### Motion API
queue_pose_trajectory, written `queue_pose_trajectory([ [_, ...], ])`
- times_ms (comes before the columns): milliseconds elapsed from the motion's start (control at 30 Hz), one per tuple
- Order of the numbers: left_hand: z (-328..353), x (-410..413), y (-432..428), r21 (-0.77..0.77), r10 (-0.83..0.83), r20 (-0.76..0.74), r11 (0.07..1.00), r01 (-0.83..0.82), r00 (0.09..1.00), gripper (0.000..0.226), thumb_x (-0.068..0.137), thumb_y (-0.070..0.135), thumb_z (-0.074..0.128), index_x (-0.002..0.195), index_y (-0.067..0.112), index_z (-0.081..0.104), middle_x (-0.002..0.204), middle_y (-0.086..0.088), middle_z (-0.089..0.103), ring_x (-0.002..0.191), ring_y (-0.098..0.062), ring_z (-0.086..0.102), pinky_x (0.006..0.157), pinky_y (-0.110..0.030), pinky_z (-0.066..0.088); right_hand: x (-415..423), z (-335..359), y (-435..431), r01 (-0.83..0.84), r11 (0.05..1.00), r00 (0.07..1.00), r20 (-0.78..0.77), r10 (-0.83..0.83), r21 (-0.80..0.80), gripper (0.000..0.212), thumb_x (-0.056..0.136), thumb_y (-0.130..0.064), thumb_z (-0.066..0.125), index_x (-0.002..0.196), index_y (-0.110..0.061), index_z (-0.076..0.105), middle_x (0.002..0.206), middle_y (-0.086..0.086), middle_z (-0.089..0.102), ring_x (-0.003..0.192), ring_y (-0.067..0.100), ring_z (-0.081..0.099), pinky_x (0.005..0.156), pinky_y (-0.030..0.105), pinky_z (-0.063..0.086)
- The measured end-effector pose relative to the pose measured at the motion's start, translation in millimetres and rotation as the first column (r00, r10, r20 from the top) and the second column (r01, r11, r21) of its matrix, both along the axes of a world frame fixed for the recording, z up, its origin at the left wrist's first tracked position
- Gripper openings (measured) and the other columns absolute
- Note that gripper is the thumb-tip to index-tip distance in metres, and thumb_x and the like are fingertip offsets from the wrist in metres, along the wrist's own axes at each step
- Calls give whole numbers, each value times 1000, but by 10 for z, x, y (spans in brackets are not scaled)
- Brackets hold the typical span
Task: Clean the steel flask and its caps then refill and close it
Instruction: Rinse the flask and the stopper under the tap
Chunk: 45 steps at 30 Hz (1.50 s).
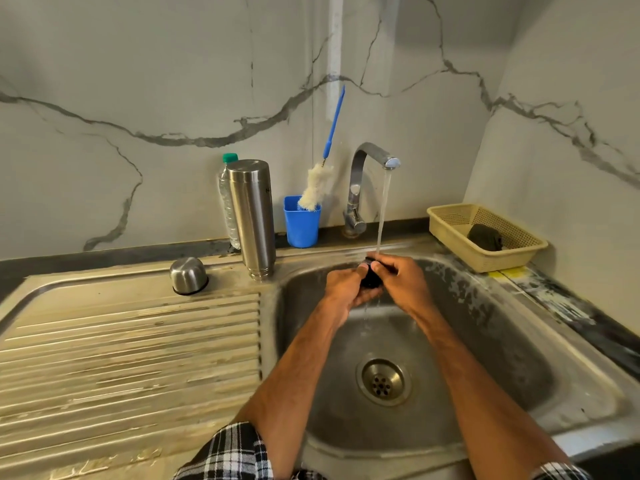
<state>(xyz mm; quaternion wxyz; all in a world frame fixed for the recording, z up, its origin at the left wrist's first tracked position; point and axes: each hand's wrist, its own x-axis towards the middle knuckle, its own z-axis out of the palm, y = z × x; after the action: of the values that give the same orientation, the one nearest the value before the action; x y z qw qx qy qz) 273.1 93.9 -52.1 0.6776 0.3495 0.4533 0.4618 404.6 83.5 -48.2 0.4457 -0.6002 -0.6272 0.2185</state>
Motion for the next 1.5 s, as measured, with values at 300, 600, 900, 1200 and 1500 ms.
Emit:
queue_pose_trajectory([
  [300, -14, 22, -23, 53, 34, 101, 998, -40, 994, 22, 100, 21, 60, 112, 5, 71, 110, -17, 74, 92, -24, 76, 83, -35, 63, -35, -25, 2, 168, 975, 980, -130, -149, 149, 21, 83, -23, 82, 102, -18, 76, 93, -6, 75, 87, 5, 71, 85, 27, 59],
  [600, 71, 38, -89, 61, -91, 154, 995, 82, 984, 24, 106, 15, 50, 112, 3, 69, 102, -15, 76, 85, -20, 74, 79, -30, 63, -51, 4, 13, 122, 986, 979, -178, -101, 111, 31, 93, -23, 71, 123, -17, 69, 112, -7, 69, 101, 2, 63, 89, 16, 50],
  [900, -17, 44, -26, 252, 140, 27, 957, -142, 990, 27, 97, 12, 65, 124, 14, 70, 111, -3, 75, 96, -12, 69, 77, -22, 58, -6, -58, 46, -32, 995, 841, -541, -22, -90, 34, 86, -23, 79, 116, -14, 67, 112, 6, 72, 105, 21, 70, 89, 36, 60],
  [1200, -74, 147, -52, 417, 93, -148, 909, -23, 985, 38, 104, 8, 52, 138, 19, 61, 137, -3, 63, 126, -15, 58, 103, -28, 51, 127, -47, 2, -62, 989, 664, -746, -57, -131, 31, 93, -16, 68, 121, -5, 66, 118, 13, 71, 107, 25, 70, 94, 38, 57],
  [1500, -32, 126, -79, 476, 99, -151, 879, -15, 983, 34, 107, 11, 45, 127, 22, 70, 136, 5, 63, 128, -12, 56, 102, -26, 51, 125, -5, -87, -251, 947, 721, -692, 45, -200, 38, 92, -23, 70, 120, 1, 66, 112, 17, 74, 105, 27, 72, 94, 40, 57],
])
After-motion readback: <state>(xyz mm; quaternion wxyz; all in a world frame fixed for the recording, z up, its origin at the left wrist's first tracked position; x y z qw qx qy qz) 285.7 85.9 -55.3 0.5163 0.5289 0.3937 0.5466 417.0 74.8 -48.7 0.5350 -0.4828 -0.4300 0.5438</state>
